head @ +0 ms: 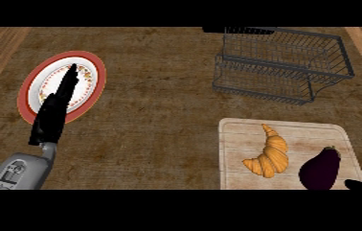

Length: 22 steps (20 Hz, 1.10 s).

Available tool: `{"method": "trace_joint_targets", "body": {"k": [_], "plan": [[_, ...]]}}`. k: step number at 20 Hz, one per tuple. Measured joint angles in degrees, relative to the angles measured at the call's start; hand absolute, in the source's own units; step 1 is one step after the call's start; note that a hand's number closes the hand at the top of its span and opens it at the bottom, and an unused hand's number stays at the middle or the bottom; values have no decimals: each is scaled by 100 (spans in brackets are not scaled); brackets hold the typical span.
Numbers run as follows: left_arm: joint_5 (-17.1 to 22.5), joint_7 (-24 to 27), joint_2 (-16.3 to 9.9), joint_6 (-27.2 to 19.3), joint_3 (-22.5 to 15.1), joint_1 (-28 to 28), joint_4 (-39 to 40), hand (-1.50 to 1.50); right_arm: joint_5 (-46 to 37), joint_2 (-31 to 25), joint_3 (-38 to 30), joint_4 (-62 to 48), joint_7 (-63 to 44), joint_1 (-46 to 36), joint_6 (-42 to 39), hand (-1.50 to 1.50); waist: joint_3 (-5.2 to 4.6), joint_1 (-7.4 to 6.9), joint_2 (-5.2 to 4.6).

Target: Pick the eggplant from the cutting board and place it in the tiered basket

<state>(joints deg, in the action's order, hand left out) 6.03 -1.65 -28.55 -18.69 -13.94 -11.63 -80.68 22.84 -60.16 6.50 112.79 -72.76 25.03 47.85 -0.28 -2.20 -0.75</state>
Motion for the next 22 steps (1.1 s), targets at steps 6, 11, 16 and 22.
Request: {"method": "trace_joint_targets", "body": {"k": [6, 11, 16, 22], "plan": [[-67, -100, 82, 17, 7, -113, 21, 0, 404, -664, 508, -38, -18, -298, 340, -150, 2, -16, 3], [-60, -197, 62, 116, 78, -214, 28, 0, 800, -966, 936, -136, -55, -691, 601, -150, 6, -45, 2], [-139, -131, 158, 97, 79, -188, 93, 0, 1108, -1077, 1404, -221, -81, -1066, 886, -150, 10, -38, 8], [-151, 37, 198, 164, 167, -28, 126, 0, 1304, -977, 1981, -503, -81, -1569, 1234, -150, 14, -18, 21]]}}
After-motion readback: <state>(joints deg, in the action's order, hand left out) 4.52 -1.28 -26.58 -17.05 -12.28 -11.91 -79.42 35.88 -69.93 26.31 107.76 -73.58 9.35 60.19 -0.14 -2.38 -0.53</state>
